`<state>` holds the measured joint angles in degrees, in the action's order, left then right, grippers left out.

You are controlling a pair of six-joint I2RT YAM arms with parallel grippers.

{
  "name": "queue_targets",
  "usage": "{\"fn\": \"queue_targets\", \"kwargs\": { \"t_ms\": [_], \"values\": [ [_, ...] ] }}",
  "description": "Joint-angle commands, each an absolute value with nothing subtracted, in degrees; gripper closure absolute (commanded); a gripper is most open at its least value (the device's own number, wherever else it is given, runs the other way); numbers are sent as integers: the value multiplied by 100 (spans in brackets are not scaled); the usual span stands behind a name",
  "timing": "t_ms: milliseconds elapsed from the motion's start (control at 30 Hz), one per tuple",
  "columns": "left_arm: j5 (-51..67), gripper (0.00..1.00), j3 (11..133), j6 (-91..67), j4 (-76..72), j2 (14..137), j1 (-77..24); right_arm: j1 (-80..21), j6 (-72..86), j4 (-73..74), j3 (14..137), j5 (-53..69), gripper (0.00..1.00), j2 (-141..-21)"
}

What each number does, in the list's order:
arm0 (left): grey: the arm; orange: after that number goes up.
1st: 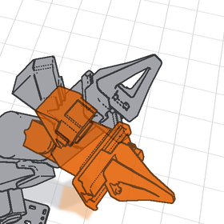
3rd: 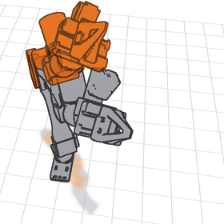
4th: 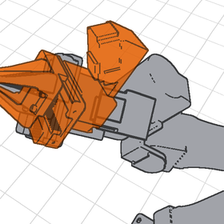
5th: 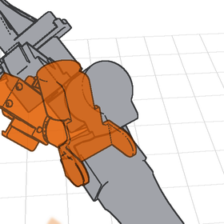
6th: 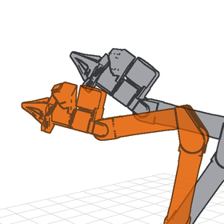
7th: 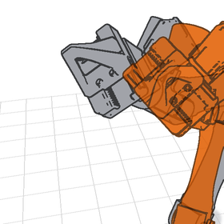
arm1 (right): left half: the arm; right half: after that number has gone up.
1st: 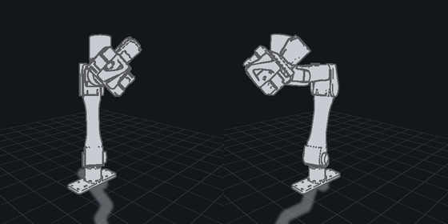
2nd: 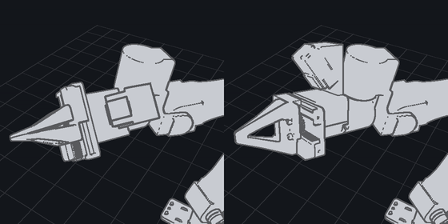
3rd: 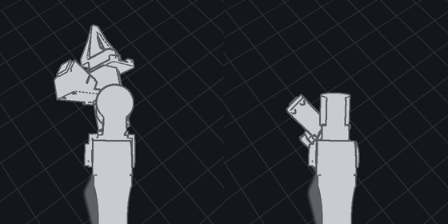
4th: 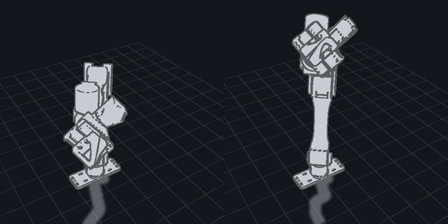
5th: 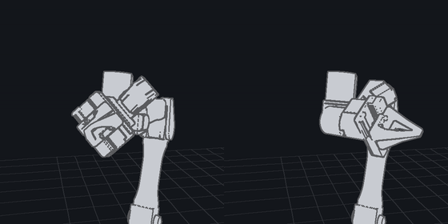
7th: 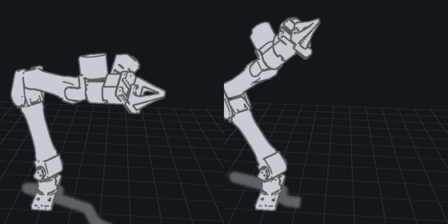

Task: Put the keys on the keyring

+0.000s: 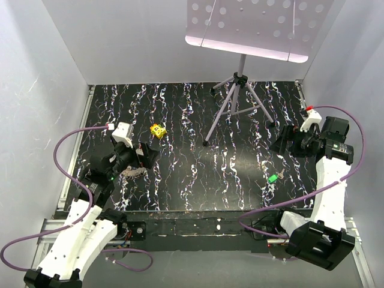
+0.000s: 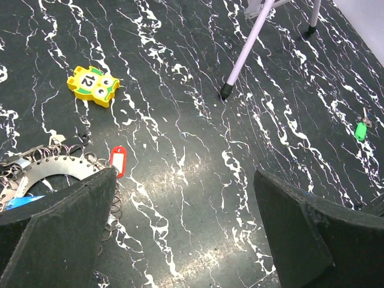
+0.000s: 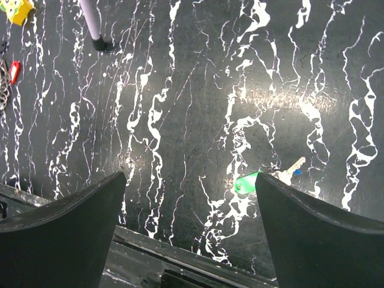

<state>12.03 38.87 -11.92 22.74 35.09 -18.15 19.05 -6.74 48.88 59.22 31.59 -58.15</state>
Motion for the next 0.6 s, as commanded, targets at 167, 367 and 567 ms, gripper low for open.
{"fn": "queue_targets", "kwargs": {
  "t_ms": [167,367,567],
  "values": [
    [1055,1,4069,-1090,2390,3419,-1837,1916,-3099,5772,6126,4848,2,-5932],
    [941,0,4061,-1063,2408,3252,-1846,1916,-6627,7292,5872,6065,5,-5661],
    [1002,0,4078,-1055,2408,3340,-1846,1916,-9224,7751,5546,4959,10,-5738]
  ]
}}
